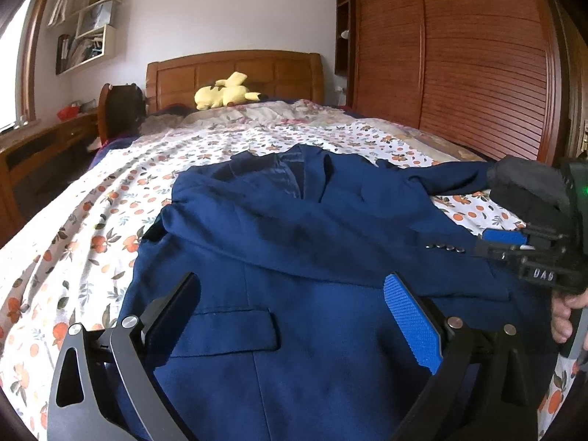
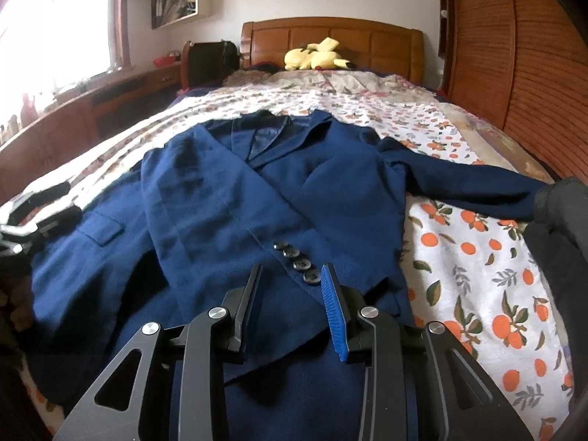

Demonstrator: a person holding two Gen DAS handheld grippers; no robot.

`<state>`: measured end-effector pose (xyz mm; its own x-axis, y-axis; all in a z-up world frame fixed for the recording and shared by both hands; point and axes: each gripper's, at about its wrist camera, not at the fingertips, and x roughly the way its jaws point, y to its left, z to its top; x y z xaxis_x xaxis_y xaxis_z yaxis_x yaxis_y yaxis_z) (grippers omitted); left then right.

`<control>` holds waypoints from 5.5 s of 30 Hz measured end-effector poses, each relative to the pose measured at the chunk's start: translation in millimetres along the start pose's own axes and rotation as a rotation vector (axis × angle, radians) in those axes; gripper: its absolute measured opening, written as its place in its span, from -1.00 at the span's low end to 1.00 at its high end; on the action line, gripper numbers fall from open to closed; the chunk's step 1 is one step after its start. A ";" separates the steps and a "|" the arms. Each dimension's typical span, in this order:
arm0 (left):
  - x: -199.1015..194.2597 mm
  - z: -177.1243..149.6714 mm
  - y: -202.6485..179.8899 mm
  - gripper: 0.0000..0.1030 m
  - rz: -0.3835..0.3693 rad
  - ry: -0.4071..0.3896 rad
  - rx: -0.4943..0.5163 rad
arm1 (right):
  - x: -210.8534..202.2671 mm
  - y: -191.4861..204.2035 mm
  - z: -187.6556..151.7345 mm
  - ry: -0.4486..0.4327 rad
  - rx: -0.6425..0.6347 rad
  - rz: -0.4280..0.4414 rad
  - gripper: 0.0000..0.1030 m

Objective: Fold large clothes
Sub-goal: 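Grasp the other jacket sleeve with the right tool and lift it, then fold the gripped sleeve across the jacket front with the right tool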

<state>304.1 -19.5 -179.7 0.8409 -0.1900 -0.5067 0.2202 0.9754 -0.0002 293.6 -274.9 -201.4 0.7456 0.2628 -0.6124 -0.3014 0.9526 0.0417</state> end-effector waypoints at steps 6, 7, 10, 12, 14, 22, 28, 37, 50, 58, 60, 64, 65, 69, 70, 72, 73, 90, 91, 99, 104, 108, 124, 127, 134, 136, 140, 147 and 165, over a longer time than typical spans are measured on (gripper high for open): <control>-13.1 5.6 0.9 0.95 0.001 -0.037 0.030 | -15.4 -18.4 18.6 -0.024 0.019 -0.050 -0.41; -16.1 6.9 3.2 0.95 -0.004 -0.043 0.026 | -15.9 -21.6 21.9 -0.024 0.024 -0.061 -0.41; -23.4 9.8 8.9 0.95 -0.018 -0.055 0.012 | -15.8 -34.9 36.2 -0.028 0.033 -0.099 -0.41; -29.5 11.7 13.6 0.95 -0.022 -0.066 0.004 | -11.9 -46.0 50.3 -0.028 0.037 -0.132 -0.41; -35.7 13.9 17.6 0.95 -0.020 -0.081 0.000 | -6.7 -54.0 59.6 -0.025 0.040 -0.150 -0.40; -43.9 18.3 32.8 0.95 -0.014 -0.100 -0.031 | 43.1 -100.7 94.2 0.008 0.119 -0.220 0.22; -41.4 16.5 35.7 0.95 -0.019 -0.087 -0.034 | 88.9 -141.9 102.3 0.067 0.220 -0.273 0.22; -39.6 15.3 41.6 0.95 -0.027 -0.077 -0.049 | 137.0 -182.9 96.2 0.190 0.338 -0.318 0.22; -36.7 14.0 41.1 0.95 -0.036 -0.062 -0.051 | 151.3 -226.5 90.7 0.209 0.566 -0.277 -0.26; -32.7 11.1 40.0 0.95 -0.047 -0.042 -0.053 | 150.5 -206.9 122.3 0.193 0.395 -0.334 -0.98; -31.1 10.6 39.9 0.95 -0.050 -0.034 -0.053 | 136.6 -190.7 139.5 0.136 0.326 -0.340 -0.98; -31.5 10.1 38.3 0.95 -0.053 -0.031 -0.048 | 112.7 -154.8 161.9 0.044 0.229 -0.268 -0.98; -31.8 10.4 38.0 0.95 -0.055 -0.031 -0.048 | 109.9 -142.9 165.9 0.038 0.201 -0.242 -0.98; -32.6 10.3 36.1 0.95 -0.061 -0.030 -0.041 | 104.6 -87.4 172.1 0.044 0.053 -0.135 -0.98; -33.5 10.4 35.8 0.95 -0.062 -0.033 -0.039 | 104.2 -70.7 171.5 0.055 0.022 -0.103 -0.98; -35.6 10.7 35.1 0.95 -0.064 -0.036 -0.036 | 104.4 -43.7 167.6 0.085 -0.021 -0.043 -0.98; -36.4 10.8 35.0 0.95 -0.065 -0.037 -0.035 | 105.2 -34.0 164.6 0.098 -0.040 -0.039 -0.98; -51.4 5.4 29.6 0.95 -0.084 -0.036 0.021 | 94.1 -8.0 134.5 0.195 -0.069 -0.103 -0.71; -50.9 4.0 29.2 0.95 -0.085 -0.031 0.025 | 90.9 -9.2 135.3 0.189 -0.064 -0.102 -0.66; -49.6 -3.1 25.8 0.95 -0.079 -0.014 0.046 | 62.7 -34.4 148.0 0.124 -0.020 -0.154 -0.19; -49.1 -3.8 25.5 0.95 -0.079 -0.013 0.049 | 65.2 -62.4 145.2 0.117 0.040 -0.223 0.09; -45.2 -4.2 21.0 0.95 -0.079 -0.004 0.056 | 80.5 -87.2 127.5 0.159 0.105 -0.264 0.21; -38.9 -4.7 15.3 0.95 -0.077 0.005 0.074 | 129.6 -169.6 59.4 0.317 0.377 -0.282 0.23; -39.1 -4.8 15.3 0.95 -0.073 0.003 0.074 | 130.5 -176.0 60.1 0.299 0.421 -0.266 0.23; -40.0 -6.2 16.6 0.95 -0.069 0.001 0.075 | 138.3 -182.5 70.0 0.282 0.417 -0.298 -0.93; -40.2 -6.3 16.8 0.95 -0.065 0.002 0.075 | 132.3 -176.1 79.2 0.246 0.376 -0.320 -0.94; -42.1 -6.0 17.9 0.95 -0.059 -0.001 0.074 | 112.3 -156.2 102.0 0.159 0.302 -0.318 -0.96; -45.6 -5.7 19.0 0.95 -0.050 -0.011 0.072 | 49.0 -83.9 150.5 -0.036 0.138 -0.209 -0.96; -58.2 -7.4 25.4 0.95 -0.053 -0.029 0.056 | 24.3 71.3 117.9 0.065 -0.126 0.055 -0.94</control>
<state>257.1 17.2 -156.6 0.8411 -0.2455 -0.4820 0.2918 0.9562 0.0223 360.2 -182.5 -120.3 0.6869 0.2999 -0.6620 -0.4162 0.9090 -0.0202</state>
